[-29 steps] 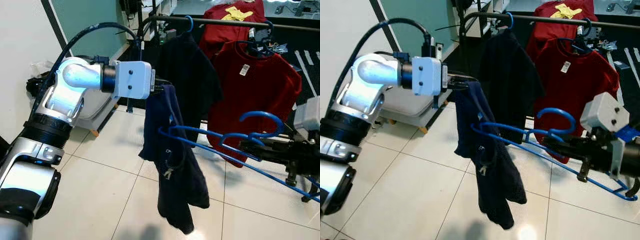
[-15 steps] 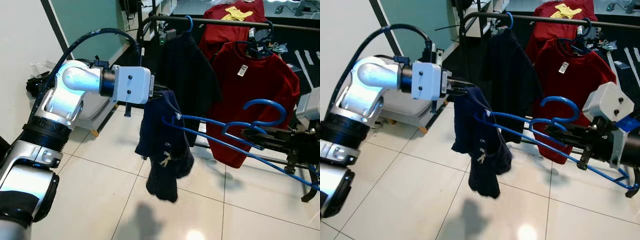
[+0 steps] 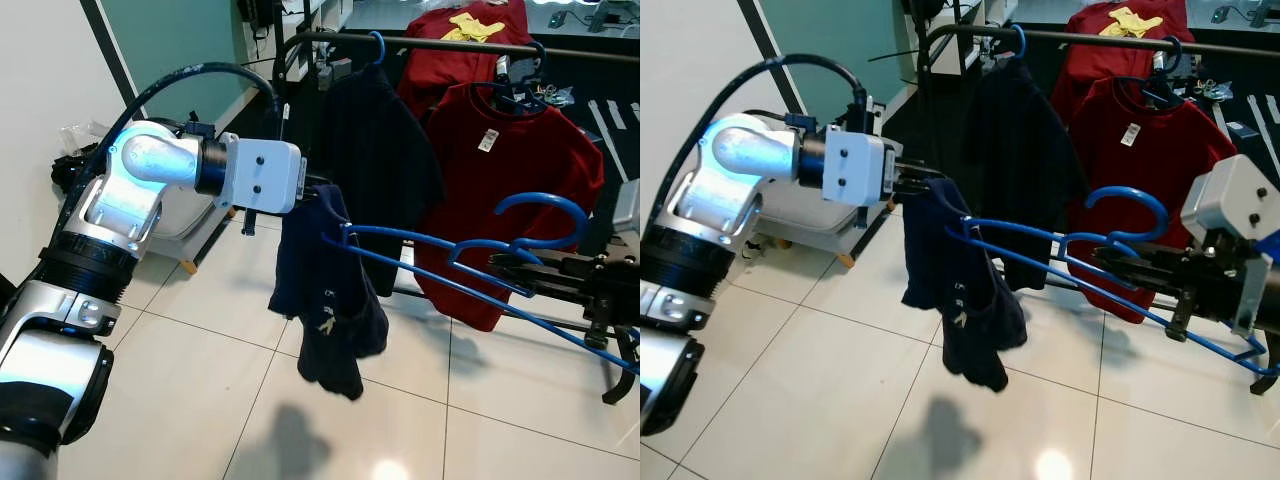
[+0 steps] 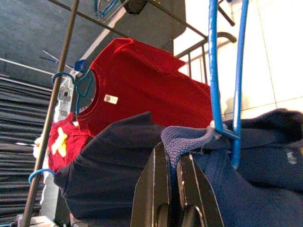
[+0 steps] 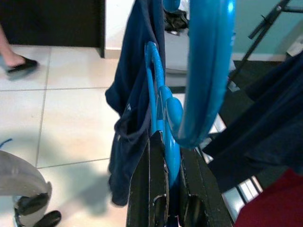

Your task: Hang hanger

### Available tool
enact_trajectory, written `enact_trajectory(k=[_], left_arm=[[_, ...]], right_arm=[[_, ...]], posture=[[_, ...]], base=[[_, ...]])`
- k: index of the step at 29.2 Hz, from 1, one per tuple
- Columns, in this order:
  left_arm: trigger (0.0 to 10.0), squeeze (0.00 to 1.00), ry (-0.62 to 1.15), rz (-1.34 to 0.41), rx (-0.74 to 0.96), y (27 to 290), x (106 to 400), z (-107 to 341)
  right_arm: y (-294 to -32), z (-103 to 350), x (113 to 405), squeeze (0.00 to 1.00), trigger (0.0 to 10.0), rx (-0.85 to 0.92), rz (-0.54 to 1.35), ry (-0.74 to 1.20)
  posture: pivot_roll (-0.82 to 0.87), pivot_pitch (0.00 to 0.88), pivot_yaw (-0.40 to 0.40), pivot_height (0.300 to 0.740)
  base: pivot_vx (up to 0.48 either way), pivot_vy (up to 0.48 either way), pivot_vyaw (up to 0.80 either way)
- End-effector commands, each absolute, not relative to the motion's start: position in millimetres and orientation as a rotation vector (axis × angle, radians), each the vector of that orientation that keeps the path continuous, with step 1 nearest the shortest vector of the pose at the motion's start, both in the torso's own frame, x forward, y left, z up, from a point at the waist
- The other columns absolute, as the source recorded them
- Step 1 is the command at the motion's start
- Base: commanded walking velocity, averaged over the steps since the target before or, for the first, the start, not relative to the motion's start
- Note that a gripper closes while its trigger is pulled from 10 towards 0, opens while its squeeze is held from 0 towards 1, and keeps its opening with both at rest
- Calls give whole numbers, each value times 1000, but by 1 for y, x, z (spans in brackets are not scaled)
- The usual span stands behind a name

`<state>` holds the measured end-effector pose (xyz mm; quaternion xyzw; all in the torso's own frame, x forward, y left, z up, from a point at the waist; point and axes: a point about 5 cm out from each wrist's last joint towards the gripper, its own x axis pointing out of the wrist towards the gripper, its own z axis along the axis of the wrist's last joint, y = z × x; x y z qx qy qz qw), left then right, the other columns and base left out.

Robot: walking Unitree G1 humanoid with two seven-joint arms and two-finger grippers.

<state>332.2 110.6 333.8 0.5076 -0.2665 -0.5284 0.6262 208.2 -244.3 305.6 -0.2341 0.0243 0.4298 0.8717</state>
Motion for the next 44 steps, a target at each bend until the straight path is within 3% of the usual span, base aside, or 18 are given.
enact_trajectory(k=[1,19,27,31,44], left_arm=[[10000,0,-592,-1211,1203,115,332,332],[10000,0,-576,-1221,1230,118,331,329],[10000,0,-574,-1197,1246,120,334,331],[10000,0,-577,-1194,1245,120,334,331],[10000,0,-582,-1216,1228,117,333,328]], right_arm=[[-240,314,203,0,10000,-508,923,16],[-249,325,204,0,10000,-529,871,-22],[-255,310,188,0,10000,-510,960,167],[-256,310,187,0,10000,-509,960,173],[-256,325,195,0,10000,-549,886,42]], posture=[[-8,89,83,740],[-3,89,83,740],[-7,92,80,740],[-7,92,80,740],[1,82,88,740]], base=[[0,0,0],[0,0,0],[0,0,0],[0,0,0],[0,0,0]])
